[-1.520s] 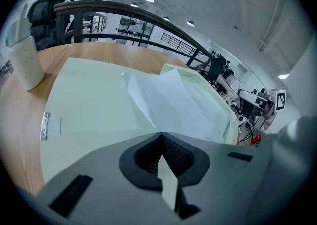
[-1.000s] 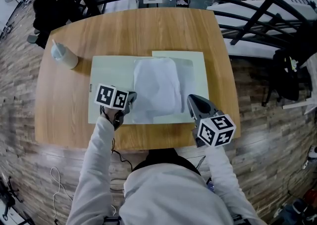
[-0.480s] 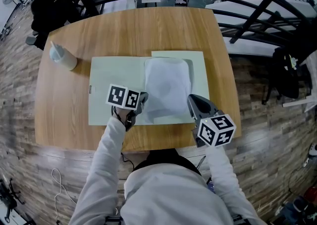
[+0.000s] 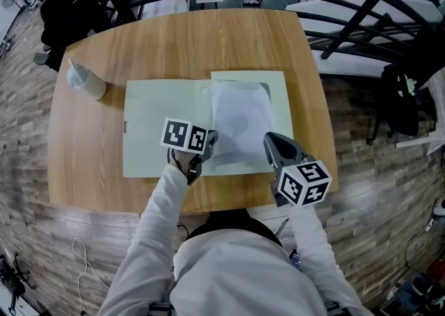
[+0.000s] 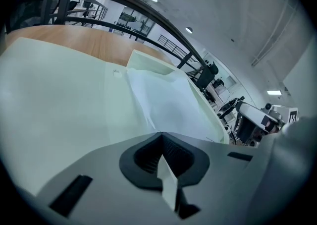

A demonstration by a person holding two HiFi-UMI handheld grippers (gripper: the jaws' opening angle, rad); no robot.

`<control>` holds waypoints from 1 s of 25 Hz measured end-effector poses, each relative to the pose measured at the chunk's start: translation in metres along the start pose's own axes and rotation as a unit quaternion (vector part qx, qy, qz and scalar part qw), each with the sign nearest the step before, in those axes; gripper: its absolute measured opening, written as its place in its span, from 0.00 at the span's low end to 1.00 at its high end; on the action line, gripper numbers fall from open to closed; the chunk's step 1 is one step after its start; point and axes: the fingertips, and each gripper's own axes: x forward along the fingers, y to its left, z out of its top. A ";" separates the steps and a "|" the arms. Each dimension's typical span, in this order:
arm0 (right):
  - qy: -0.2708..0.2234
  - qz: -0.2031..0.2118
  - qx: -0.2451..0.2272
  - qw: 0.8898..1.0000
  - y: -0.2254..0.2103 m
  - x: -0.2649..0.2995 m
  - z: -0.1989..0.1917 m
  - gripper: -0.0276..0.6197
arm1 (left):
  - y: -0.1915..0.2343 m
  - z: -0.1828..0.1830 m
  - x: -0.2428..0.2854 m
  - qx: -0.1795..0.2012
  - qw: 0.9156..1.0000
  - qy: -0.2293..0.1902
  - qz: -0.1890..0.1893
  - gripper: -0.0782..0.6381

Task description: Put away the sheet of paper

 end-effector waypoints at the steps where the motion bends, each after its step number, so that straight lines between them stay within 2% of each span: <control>1: 0.000 0.000 0.000 1.000 0.000 0.000 0.000 0.09 | -0.003 0.000 0.002 0.002 1.000 0.002 -0.002 0.13; 16: -0.002 -0.001 0.004 1.000 -0.005 0.000 0.000 0.09 | -0.028 0.008 0.025 0.067 0.997 0.032 -0.005 0.13; 25: -0.001 0.002 0.007 1.000 -0.006 0.000 -0.002 0.09 | -0.037 0.016 0.038 0.102 0.994 0.049 0.008 0.13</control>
